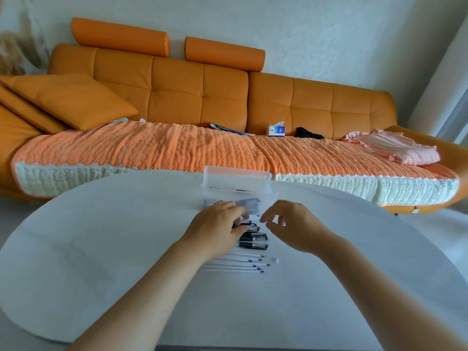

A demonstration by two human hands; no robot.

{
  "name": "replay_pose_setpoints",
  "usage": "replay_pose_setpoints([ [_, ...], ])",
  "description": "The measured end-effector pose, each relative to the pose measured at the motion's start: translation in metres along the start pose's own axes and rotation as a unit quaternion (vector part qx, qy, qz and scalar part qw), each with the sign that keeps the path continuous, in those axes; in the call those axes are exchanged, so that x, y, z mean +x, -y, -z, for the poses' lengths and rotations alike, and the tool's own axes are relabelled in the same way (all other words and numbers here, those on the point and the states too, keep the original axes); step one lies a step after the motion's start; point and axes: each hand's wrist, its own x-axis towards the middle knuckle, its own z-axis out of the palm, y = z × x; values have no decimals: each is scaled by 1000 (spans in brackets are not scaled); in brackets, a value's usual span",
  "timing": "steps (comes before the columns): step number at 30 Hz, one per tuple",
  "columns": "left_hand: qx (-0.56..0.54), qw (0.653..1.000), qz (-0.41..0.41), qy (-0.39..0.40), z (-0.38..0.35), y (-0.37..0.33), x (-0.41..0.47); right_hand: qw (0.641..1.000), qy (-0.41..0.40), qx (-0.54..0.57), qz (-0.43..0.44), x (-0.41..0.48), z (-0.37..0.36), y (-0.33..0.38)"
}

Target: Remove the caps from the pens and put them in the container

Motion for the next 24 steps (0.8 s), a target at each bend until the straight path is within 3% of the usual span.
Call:
replay_pose_setpoints([
  [4,1,998,7,65,-7,-12,-11,993,112,6,-31,-19,-2,-12],
  [11,31,994,11,107,-13,-16,-16,986,161,31,-25,-28,0,-24],
  [19,51,991,5,121,-19,-18,-9,991,131,30,-14,-26,-13,-22],
  [24,80,993,-27,77,-20,-21,-7,996,78,43,-30,-29,-15,-26],
])
